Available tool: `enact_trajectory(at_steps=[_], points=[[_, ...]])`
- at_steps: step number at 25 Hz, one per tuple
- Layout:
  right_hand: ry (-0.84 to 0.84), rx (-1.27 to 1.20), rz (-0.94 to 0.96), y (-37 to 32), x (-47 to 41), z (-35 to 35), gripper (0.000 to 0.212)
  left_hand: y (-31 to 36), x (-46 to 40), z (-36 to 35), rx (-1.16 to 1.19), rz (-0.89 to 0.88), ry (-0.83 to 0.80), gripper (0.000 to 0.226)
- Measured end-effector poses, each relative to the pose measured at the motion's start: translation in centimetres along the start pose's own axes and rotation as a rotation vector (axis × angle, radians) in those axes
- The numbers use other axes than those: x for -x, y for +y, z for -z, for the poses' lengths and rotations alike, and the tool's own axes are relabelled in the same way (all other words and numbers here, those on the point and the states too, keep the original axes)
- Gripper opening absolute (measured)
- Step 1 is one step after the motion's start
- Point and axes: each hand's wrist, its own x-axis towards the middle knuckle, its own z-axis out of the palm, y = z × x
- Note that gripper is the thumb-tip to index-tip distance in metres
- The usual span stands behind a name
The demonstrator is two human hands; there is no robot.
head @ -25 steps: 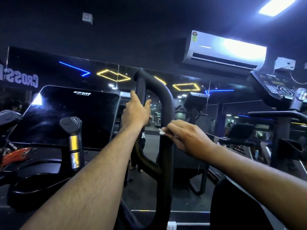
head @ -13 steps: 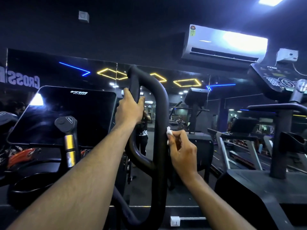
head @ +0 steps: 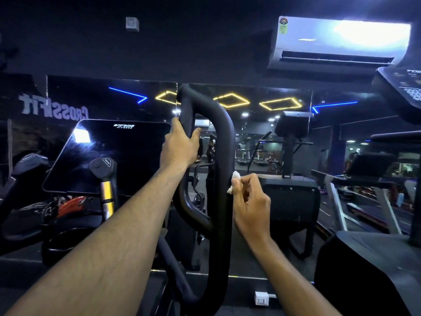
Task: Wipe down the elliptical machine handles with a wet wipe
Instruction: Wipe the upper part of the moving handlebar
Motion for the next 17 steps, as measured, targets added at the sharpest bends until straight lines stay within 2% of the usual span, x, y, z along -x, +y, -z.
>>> enact_trajectory(at_steps=[5,9,12,14,17], points=[[0.005,0.056,0.078,-1.0,-5.8,-0.9,0.015,0.3,0.2,0.1,-0.018,0.022,0.001,0.047],[0.027,0.043,0.111,-0.4,-3.2,-0.9,0.013,0.3,0.2,0.2,-0.015,0.023,-0.002,0.046],[-0.053,0.101,0.186,0.6,-1.0,-0.1,0.011,0.2,0.2,0.2,-0.012,0.015,0.001,0.046],[-0.040,0.210,0.217,1.1,-2.8,0.2,0.014,0.2,0.2,0.2,-0.019,0.013,-0.002,0.047],[0.001,0.249,0.299,0.7,-6.2,1.2,0.013,0.2,0.1,0.3,-0.023,0.021,-0.007,0.049]])
